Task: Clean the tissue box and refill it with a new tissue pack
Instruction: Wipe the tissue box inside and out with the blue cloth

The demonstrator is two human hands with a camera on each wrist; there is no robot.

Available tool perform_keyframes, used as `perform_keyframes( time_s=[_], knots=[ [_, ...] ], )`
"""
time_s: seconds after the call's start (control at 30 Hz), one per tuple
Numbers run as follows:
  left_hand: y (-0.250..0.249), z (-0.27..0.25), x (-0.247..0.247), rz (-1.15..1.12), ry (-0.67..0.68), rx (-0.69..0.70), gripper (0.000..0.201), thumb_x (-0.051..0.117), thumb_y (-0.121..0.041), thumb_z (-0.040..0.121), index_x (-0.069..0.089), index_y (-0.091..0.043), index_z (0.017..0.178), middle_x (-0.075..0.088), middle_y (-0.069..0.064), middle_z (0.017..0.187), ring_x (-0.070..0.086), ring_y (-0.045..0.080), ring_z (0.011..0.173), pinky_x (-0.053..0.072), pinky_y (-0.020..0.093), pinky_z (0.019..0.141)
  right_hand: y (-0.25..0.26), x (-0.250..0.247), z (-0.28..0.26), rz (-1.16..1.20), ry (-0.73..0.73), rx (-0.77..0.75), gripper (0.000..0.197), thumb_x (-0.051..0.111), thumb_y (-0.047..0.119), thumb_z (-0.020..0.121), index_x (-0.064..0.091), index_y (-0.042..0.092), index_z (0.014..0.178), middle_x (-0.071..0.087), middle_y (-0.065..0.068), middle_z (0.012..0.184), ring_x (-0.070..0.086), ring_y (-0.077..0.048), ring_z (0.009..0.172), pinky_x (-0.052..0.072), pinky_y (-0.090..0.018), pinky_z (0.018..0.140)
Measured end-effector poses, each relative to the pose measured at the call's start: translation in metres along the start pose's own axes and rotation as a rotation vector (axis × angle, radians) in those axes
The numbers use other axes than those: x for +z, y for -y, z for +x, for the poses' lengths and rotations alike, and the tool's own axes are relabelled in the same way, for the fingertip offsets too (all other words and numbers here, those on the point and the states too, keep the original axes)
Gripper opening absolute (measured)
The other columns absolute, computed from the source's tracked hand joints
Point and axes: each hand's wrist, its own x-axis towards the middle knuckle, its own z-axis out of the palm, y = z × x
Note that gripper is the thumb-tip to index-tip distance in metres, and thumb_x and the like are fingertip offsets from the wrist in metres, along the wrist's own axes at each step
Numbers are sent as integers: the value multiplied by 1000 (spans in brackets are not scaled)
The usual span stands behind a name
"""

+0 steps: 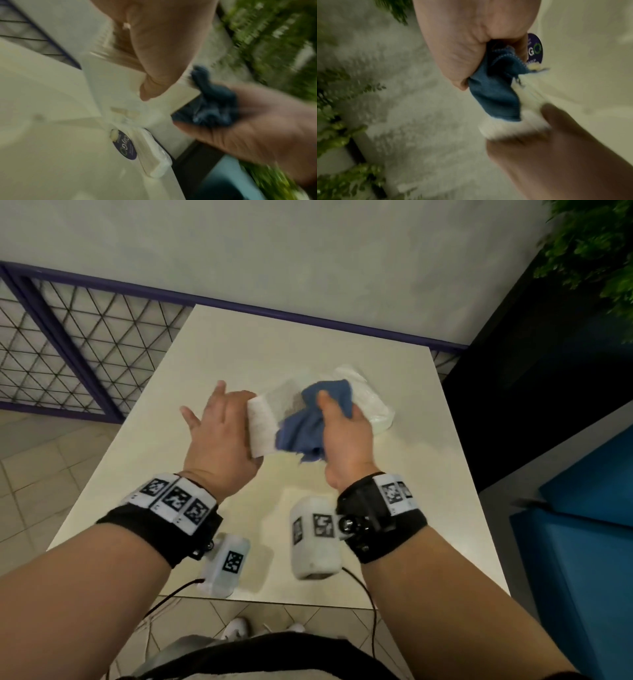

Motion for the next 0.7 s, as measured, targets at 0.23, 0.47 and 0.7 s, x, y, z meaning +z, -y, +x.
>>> perform_keyframes(
  time_s=[0.23,0.47,0.7],
  knots=[
    [21,-11,-5,-243,24,-91,69,72,-1,70,38,-25,124,43,-2,130,28,30,141,45,36,77,13,-18,7,-180,-24,-231,21,56,41,92,59,22,97,64,-1,90,65,-25,87,57,-37,63],
    [29,-14,9,-318,119,-155,77,84,-8,60,41,-19,124,52,0,112,56,22,90,45,30,71,-59,13,-3,-1097,321,-583,58,24,54,97,5,39,151,-6,2,163,-10,-22,149,-5,-49,118],
    [37,-7,-4,-245,207,-211,79,85,-9,60,40,-19,124,47,-4,108,50,18,89,38,29,73,-57,-23,66,-964,27,-283,59,24,50,99,10,31,153,3,-5,163,3,-26,150,4,-50,120]
  ],
)
